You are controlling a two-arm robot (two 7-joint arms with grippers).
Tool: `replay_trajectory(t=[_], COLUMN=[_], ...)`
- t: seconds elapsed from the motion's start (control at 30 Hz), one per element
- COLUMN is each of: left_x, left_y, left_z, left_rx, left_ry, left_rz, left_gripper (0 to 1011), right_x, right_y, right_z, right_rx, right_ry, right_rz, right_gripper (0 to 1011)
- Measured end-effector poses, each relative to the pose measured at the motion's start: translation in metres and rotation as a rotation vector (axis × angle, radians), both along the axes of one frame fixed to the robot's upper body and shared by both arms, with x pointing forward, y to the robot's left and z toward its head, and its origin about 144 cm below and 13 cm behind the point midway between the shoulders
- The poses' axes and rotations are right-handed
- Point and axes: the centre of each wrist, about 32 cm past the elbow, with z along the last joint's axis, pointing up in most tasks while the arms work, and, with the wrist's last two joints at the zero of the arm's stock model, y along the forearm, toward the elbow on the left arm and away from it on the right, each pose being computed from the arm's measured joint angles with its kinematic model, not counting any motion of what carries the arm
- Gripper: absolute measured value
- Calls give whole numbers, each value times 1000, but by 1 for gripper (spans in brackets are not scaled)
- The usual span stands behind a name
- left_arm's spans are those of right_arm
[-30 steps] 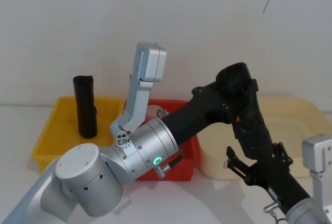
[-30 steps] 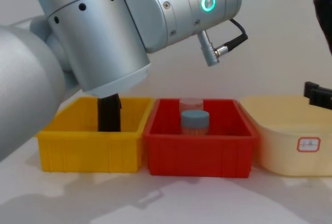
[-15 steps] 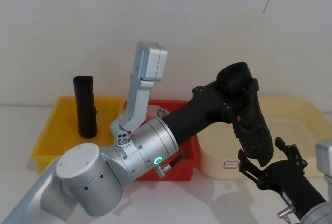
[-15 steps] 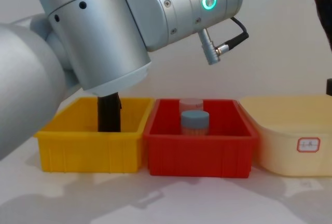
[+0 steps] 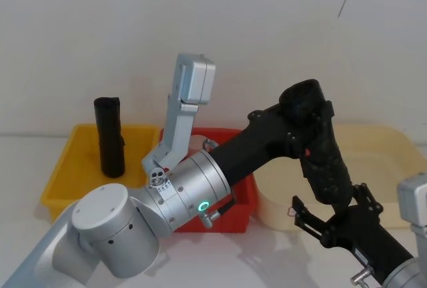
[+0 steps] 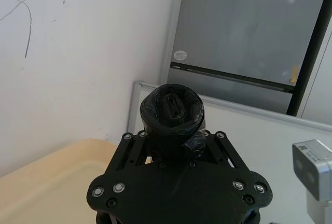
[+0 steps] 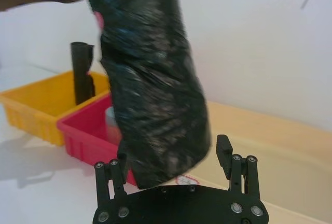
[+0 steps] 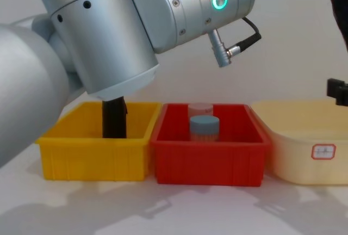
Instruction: Pick up the garbage bag with the one hand and transfer it to the other hand.
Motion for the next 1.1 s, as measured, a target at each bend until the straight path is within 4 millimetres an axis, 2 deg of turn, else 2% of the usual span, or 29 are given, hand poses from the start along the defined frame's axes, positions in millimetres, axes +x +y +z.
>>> replay_trajectory(t=[0.5,1.1], left_x=[0,0], left_y=[0,0], left_z=[0,0], left_rx=[0,0], left_ry=[0,0], left_rz=[0,0], left_gripper=[365,365], right_x=[1,-3], right_y=[1,-4], right_z=[23,31], right_rx=[-48,-80], right_ry=[-23,-31], right_rz=[73,75], right_gripper=[1000,1000])
